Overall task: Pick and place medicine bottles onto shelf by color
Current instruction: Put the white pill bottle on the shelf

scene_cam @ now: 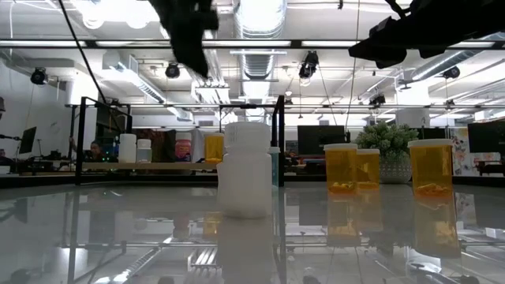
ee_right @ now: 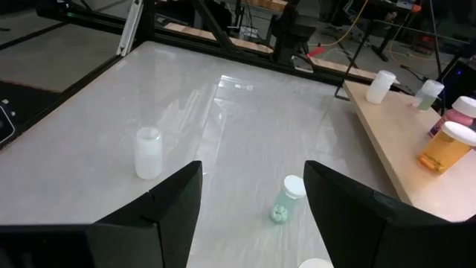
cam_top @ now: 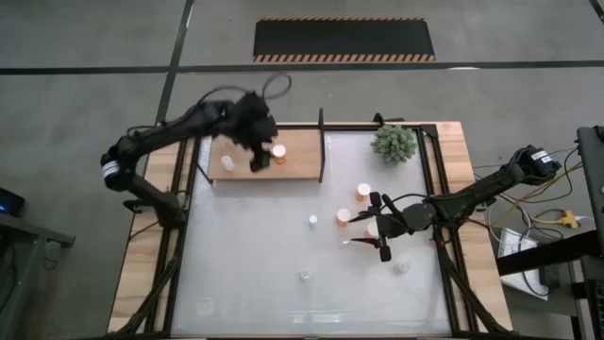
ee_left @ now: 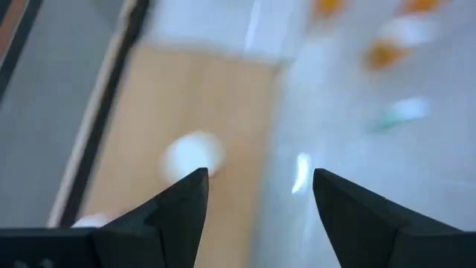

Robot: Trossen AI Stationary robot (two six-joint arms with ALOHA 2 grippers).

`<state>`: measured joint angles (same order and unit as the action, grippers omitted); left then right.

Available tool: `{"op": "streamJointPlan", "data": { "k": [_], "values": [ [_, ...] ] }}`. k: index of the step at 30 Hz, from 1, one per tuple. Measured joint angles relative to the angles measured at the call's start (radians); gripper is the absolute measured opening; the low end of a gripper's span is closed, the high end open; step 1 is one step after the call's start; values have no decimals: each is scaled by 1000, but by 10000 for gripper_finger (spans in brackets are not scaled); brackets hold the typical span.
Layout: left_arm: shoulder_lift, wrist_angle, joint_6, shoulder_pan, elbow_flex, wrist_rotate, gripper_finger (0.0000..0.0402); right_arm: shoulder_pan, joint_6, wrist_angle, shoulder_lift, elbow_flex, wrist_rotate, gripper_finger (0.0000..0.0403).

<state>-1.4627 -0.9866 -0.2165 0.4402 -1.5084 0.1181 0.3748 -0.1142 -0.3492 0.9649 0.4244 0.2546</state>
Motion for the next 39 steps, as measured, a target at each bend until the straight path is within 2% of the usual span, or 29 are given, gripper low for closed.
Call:
{"op": "streamJointPlan", "data": {
  "k": [7, 12, 16, 19, 23, 30, 34, 39],
  "values": [
    [129, 337, 196, -374, 161, -28, 226, 0, 0, -13, 0, 0, 5, 226],
    [142, 540, 322, -594, 277, -183, 226, 0, 0, -32, 0, 0, 6, 226],
    [105, 606, 415, -716, 328, -346, 226, 0, 3, -31, 0, 0, 6, 226],
    [54, 617, 491, -771, 345, -424, 226, 0, 8, -31, 0, 0, 6, 226],
    [-55, 637, 552, -813, 344, -437, 226, 0, 8, -31, 0, 0, 6, 226],
    [-255, 649, 549, -858, 287, -350, 226, 0, -2, -31, 0, 0, 6, 226],
    [-315, 656, 552, -875, 253, -318, 226, 0, -15, -30, 0, 0, 6, 226],
    [-372, 762, 552, -886, 251, -289, 226, 0, -17, -22, 0, 0, 6, 226]
  ]
}}
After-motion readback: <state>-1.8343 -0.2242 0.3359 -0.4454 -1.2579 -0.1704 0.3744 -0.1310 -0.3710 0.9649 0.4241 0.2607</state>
